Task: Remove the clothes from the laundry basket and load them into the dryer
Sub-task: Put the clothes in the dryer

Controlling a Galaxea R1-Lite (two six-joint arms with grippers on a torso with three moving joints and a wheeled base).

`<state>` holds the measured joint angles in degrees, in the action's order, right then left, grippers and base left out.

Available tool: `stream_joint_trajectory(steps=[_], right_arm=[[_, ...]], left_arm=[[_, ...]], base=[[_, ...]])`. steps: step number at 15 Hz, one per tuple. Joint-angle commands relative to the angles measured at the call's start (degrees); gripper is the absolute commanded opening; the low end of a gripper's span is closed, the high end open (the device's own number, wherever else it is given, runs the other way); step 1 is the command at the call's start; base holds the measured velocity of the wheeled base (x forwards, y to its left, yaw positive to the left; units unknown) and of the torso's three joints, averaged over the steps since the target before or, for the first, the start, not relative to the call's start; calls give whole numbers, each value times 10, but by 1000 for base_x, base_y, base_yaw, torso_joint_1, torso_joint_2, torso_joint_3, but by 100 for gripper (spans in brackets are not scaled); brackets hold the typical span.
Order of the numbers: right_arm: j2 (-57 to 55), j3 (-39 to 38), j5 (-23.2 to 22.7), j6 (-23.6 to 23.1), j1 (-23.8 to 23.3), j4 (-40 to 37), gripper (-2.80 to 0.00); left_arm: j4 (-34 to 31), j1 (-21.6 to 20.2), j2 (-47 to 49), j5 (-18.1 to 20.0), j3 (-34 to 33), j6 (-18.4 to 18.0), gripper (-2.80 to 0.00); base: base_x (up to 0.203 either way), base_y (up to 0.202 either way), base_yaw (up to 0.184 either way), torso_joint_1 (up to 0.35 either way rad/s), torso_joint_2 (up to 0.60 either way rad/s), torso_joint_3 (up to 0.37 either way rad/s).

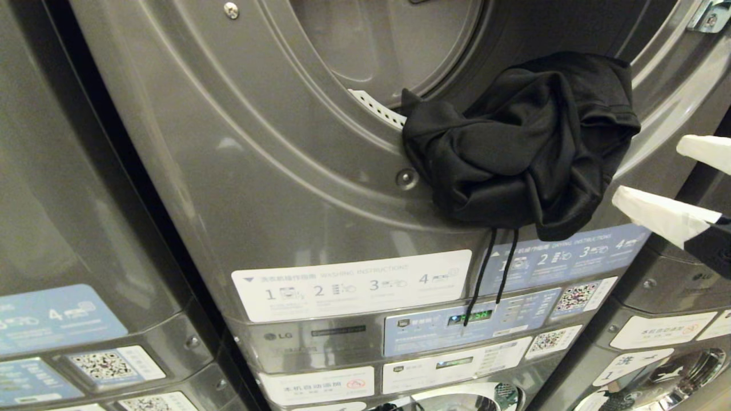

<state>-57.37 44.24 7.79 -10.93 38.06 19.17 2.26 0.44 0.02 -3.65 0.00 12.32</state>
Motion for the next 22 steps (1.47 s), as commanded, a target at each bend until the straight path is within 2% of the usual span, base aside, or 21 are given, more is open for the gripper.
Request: stream_joint_trajectory(steps=[1, 7, 12, 16, 21, 22], right_arm=[[-11, -5, 4, 0, -1, 7, 0], [-113, -7, 21, 0, -18, 120, 0], [-126, -6, 29, -1, -23, 124, 0], [-163, 2, 29, -4, -50, 160, 0], [-179, 12, 28, -8, -52, 168, 0], [-182, 15, 28, -8, -52, 168, -280]], left_arm=[[0, 0, 0, 0, -17, 1, -280], [0, 0, 0, 0, -17, 2, -280], [0, 0, 0, -1, -17, 3, -280], [0, 0, 0, -1, -18, 2, -280], [-1, 0, 0, -2, -18, 3, -280], [-1, 0, 0, -2, -17, 3, -280]], base=[[0, 0, 0, 0, 0, 0], [0, 0, 0, 0, 0, 0], [0, 0, 0, 0, 0, 0], [0, 0, 0, 0, 0, 0], [0, 0, 0, 0, 0, 0], [0, 0, 0, 0, 0, 0]])
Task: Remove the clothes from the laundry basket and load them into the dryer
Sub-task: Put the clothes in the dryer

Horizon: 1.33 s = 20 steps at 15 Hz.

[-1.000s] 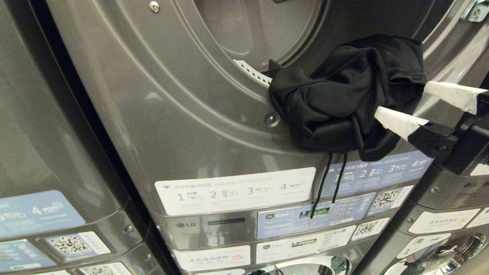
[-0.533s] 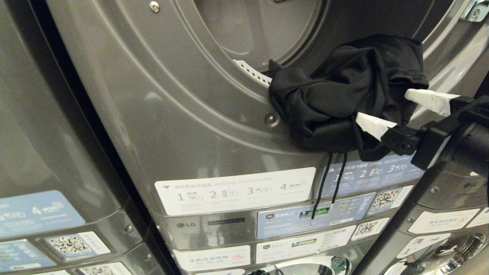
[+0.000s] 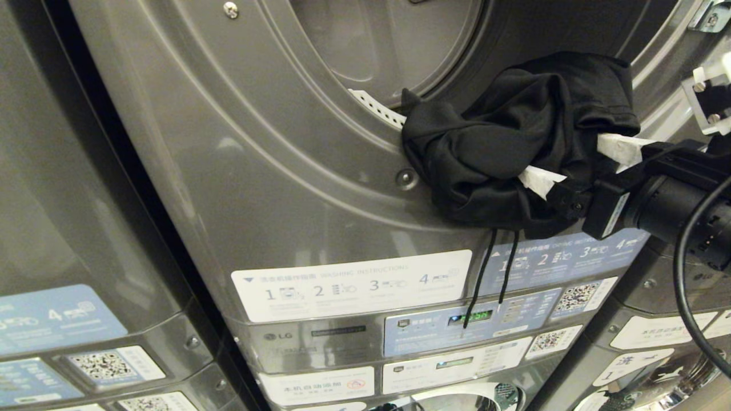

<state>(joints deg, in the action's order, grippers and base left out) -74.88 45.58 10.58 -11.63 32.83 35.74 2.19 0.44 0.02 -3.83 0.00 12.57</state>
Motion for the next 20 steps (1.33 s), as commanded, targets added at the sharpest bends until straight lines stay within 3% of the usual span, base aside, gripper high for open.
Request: stream_joint_trajectory(steps=[1, 6, 10, 15, 20], right_arm=[[-9, 6, 1, -1, 0, 2, -280], [-7, 10, 1, -3, 0, 1, -280], [-11, 58, 0, -25, 0, -3, -280], [-62, 180, -10, -50, 1, -3, -280], [-182, 375, -15, -69, 0, 2, -280]], left_arm=[[0, 0, 0, 0, -17, 1, -280], [0, 0, 0, 0, -17, 2, -280], [0, 0, 0, 0, -17, 2, -280], [1, 0, 0, 0, -17, 2, -280], [1, 0, 0, 0, -17, 2, -280]], base=[[0, 0, 0, 0, 0, 0], [0, 0, 0, 0, 0, 0], [0, 0, 0, 0, 0, 0], [0, 0, 0, 0, 0, 0], [0, 0, 0, 0, 0, 0]])
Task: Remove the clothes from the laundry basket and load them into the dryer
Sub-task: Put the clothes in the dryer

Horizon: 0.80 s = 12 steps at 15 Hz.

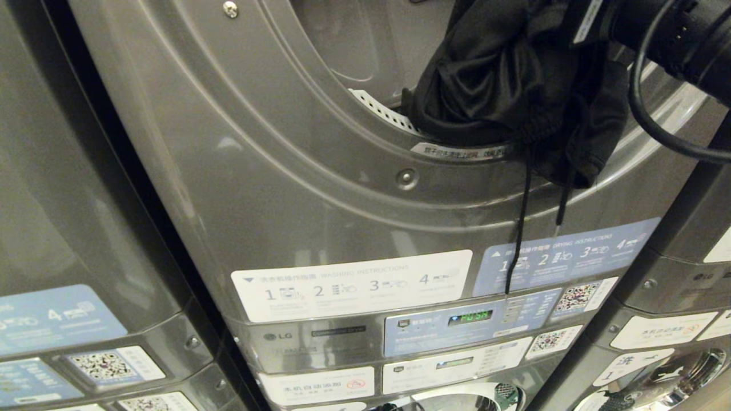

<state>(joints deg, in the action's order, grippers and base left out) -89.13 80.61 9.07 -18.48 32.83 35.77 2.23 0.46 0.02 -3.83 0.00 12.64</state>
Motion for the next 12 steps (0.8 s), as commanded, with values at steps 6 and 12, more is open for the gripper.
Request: stream_joint_trajectory(steps=[6, 12], right_arm=[[-194, 333, -24, -54, -28, 13, -280], [-286, 330, -53, -73, -97, 71, -280]], left_arm=[[0, 0, 0, 0, -18, 2, -280], [-1, 0, 0, -1, -17, 1, -280]], base=[[0, 0, 0, 0, 0, 0], [0, 0, 0, 0, 0, 0]])
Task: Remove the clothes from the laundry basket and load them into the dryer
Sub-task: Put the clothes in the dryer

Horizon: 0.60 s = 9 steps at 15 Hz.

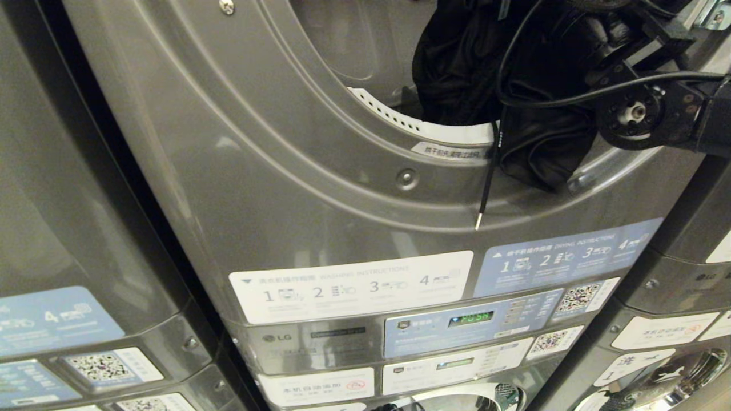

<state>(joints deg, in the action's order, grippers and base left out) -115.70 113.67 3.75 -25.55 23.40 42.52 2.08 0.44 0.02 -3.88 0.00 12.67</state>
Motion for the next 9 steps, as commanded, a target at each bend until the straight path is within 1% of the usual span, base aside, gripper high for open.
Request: stream_joint_trajectory(steps=[1, 5, 6, 9], right_arm=[[-22, 0, 0, -2, -3, 3, -280], [-24, 0, -9, -4, -3, 2, -280], [-25, 0, -13, -6, -3, 1, 0], [-22, 0, -14, -5, -2, 1, 0]], left_arm=[[0, 0, 0, 0, -17, 1, -280], [0, 0, 0, -1, -18, 0, -280], [0, 0, 0, -1, -17, 0, -280], [0, 0, 0, 0, -18, 0, -280]], base=[[0, 0, 0, 0, 0, 0], [0, 0, 0, 0, 0, 0], [0, 0, 0, 0, 0, 0], [0, 0, 0, 0, 0, 0]])
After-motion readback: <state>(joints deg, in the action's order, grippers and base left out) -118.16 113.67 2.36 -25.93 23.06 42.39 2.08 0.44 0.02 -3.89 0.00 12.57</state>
